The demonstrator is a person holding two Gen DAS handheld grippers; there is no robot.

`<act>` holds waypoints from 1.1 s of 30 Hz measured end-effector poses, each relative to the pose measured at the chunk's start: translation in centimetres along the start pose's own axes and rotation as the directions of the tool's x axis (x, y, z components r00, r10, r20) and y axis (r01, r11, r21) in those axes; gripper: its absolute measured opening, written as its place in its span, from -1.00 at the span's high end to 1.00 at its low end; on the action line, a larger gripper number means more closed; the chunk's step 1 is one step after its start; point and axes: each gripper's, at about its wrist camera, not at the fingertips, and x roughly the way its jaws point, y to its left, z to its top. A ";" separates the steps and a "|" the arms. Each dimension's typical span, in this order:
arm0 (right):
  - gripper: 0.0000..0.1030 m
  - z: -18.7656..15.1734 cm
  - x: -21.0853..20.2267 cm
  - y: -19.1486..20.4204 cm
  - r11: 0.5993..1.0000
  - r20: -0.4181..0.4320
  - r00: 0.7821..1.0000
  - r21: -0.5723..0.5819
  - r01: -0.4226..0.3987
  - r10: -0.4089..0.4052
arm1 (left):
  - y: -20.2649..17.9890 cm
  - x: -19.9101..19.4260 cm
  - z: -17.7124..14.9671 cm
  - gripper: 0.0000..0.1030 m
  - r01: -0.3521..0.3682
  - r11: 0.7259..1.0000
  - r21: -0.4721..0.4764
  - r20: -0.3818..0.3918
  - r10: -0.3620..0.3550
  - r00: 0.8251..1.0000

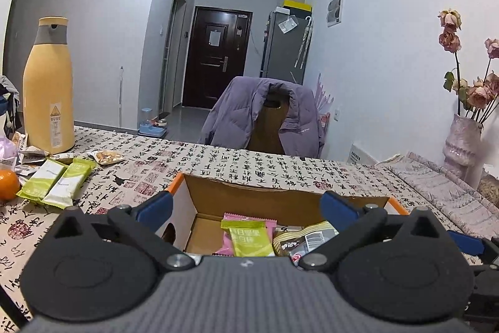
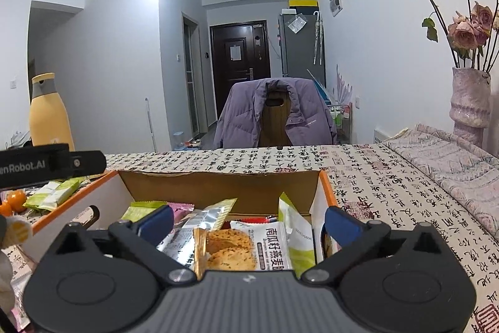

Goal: Organize snacks
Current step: 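Withdraw both open grippers from the box back toward the snack pile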

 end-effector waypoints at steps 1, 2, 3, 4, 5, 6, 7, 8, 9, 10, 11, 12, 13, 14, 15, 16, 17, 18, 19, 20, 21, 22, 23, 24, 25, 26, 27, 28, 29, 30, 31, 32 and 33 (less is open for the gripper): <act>-1.00 0.1 0.0 -0.1 1.000 -0.003 1.000 0.005 0.000 0.000 | 0.0 -0.2 0.2 -1.00 -0.001 1.000 -0.005 0.000 0.001 1.000; -1.00 0.3 -0.1 -0.1 1.000 -0.004 1.000 0.007 0.004 -0.004 | 0.0 -0.2 0.4 -1.00 0.001 1.000 -0.008 0.001 -0.001 1.000; -1.00 0.5 -0.4 -0.1 1.000 -0.003 1.000 0.007 0.011 -0.011 | -0.1 -0.6 0.7 -1.00 0.006 1.000 -0.012 0.005 -0.006 1.000; -1.00 0.7 -0.6 0.0 1.000 -0.001 1.000 0.005 0.015 -0.015 | -0.1 -0.9 0.9 -1.00 0.008 1.000 -0.012 0.011 -0.008 1.000; -1.00 0.9 -0.9 0.1 1.000 0.001 1.000 0.002 0.016 -0.016 | -0.2 -1.3 1.1 -1.00 0.008 1.000 -0.011 0.015 -0.008 1.000; -1.00 1.1 -1.2 0.2 1.000 0.003 1.000 -0.001 0.017 -0.017 | -0.2 -1.7 1.3 -1.00 0.009 1.000 -0.008 0.021 -0.009 1.000; -1.00 1.3 -1.4 0.4 1.000 0.004 1.000 -0.005 0.019 -0.019 | -0.2 -2.1 1.5 -1.00 0.008 1.000 -0.006 0.027 -0.008 1.000; -1.00 1.5 -1.7 0.5 1.000 0.003 1.000 -0.008 0.020 -0.020 | -0.1 -2.5 1.6 -1.00 0.007 1.000 -0.004 0.030 -0.007 1.000; -1.00 1.6 -2.0 0.7 1.000 0.002 1.000 -0.007 0.019 -0.019 | -0.1 -2.9 1.8 -1.00 0.005 1.000 0.000 0.032 -0.005 0.999; -1.00 1.7 -2.3 0.8 1.000 -0.001 1.000 -0.002 0.014 -0.014 | 0.0 -3.3 1.8 -1.00 0.003 1.000 0.001 0.033 -0.003 0.999; -1.00 1.8 -2.7 0.9 1.000 -0.001 1.000 0.002 0.007 -0.007 | 0.1 -3.6 1.8 -1.00 0.000 1.000 0.002 0.033 0.000 0.999; -1.00 1.9 -3.0 1.1 1.000 -0.002 1.000 0.003 0.003 -0.003 | 0.3 -4.0 1.8 -1.00 -0.003 1.000 0.002 0.030 0.003 1.000; -1.00 1.9 -3.4 1.3 1.000 -0.002 1.000 0.000 0.003 -0.003 | 0.5 -4.5 1.8 -1.00 -0.004 1.000 0.002 0.029 0.004 1.000; -1.00 1.9 -3.8 1.5 1.000 -0.002 1.000 -0.006 0.003 -0.003 | 0.7 -5.0 1.7 -1.00 -0.005 1.000 0.001 0.031 0.005 0.999; -1.00 2.0 -4.2 1.8 1.000 -0.002 1.000 -0.012 0.003 -0.003 | 0.9 -5.5 1.6 -1.00 -0.008 1.000 0.002 0.033 0.008 0.999; -1.00 1.9 -4.6 2.1 1.000 -0.003 1.000 -0.017 0.002 -0.002 | 1.1 -6.0 1.5 -1.00 -0.013 1.000 0.003 0.033 0.013 0.999; -1.00 1.9 -4.9 2.3 1.000 -0.005 1.000 -0.022 0.000 0.000 | 1.4 -6.4 1.4 -1.00 -0.015 1.000 0.003 0.032 0.015 0.999; -1.00 1.7 -5.3 2.6 1.000 -0.009 1.000 -0.027 -0.002 0.002 | 1.7 -6.8 1.2 -1.00 -0.015 1.000 0.002 0.029 0.015 0.999; -1.00 1.6 -5.6 2.8 0.999 -0.013 1.000 -0.032 -0.003 0.003 | 2.1 -7.2 0.9 -1.00 -0.012 1.000 0.003 0.024 0.012 1.000; -1.00 1.4 -6.0 3.2 0.999 -0.018 1.000 -0.038 -0.003 0.002 | 2.5 -7.5 0.8 -1.00 -0.009 1.000 0.003 0.019 0.009 1.000; -1.00 1.2 -6.3 3.5 0.999 -0.021 1.000 -0.043 -0.002 0.001 | 2.9 -8.0 0.6 -1.00 -0.007 1.000 0.004 0.014 0.007 1.000; -1.00 1.1 -6.6 3.7 0.999 -0.023 1.000 -0.047 -0.002 0.001 | 3.2 -8.4 0.4 -1.00 -0.006 1.000 0.006 0.012 0.006 1.000; -1.00 0.9 -7.0 4.1 0.999 -0.026 1.000 -0.051 -0.002 0.001 | 3.5 -8.8 0.2 -1.00 -0.007 1.000 0.009 0.009 0.007 1.000; -1.00 0.7 -7.4 4.4 0.998 -0.029 1.000 -0.055 -0.003 0.002 | 3.9 -9.1 0.0 -1.00 -0.008 1.000 0.012 0.007 0.008 1.000; -1.00 0.5 -7.7 4.7 0.998 -0.033 0.999 -0.058 -0.005 0.003 | 4.2 -9.5 -0.3 -1.00 -0.008 1.000 0.014 0.006 0.008 1.000; -1.00 0.3 -8.0 5.0 0.998 -0.038 0.999 -0.061 -0.008 0.005 | 4.5 -9.8 -0.5 -1.00 -0.006 1.000 0.017 0.002 0.006 1.000; -1.00 0.0 -8.2 5.3 0.998 -0.044 0.999 -0.065 -0.010 0.007 | 4.9 -10.2 -0.8 -1.00 -0.004 1.000 0.022 -0.003 0.004 1.000; -1.00 -0.3 -8.4 5.5 0.998 -0.050 0.999 -0.069 -0.010 0.006 | 5.3 -10.5 -1.1 -1.00 -0.004 1.000 0.026 -0.007 0.004 1.000; -1.00 -0.5 -8.6 5.7 0.997 -0.056 0.998 -0.072 -0.009 0.005 | 5.6 -10.8 -1.4 -1.00 -0.005 1.000 0.030 -0.010 0.006 1.000; -1.00 -0.9 -8.7 6.0 0.997 -0.062 0.998 -0.074 -0.008 0.004 | 6.0 -11.1 -1.8 -1.00 -0.006 0.999 0.035 -0.017 0.007 1.000; -1.00 -1.3 -8.8 6.1 0.997 -0.071 0.997 -0.074 -0.008 0.002 | 6.3 -11.2 -2.1 -1.00 -0.007 0.999 0.038 -0.024 0.008 1.000; -1.00 -1.6 -8.8 6.3 0.997 -0.082 0.997 -0.073 -0.007 0.001 | 6.6 -11.4 -2.5 -1.00 -0.008 0.999 0.041 -0.031 0.009 0.999; -1.00 -2.0 -8.8 6.3 0.997 -0.095 0.995 -0.071 -0.006 -0.001 | 7.0 -11.5 -2.8 -1.00 -0.009 0.999 0.043 -0.040 0.011 0.999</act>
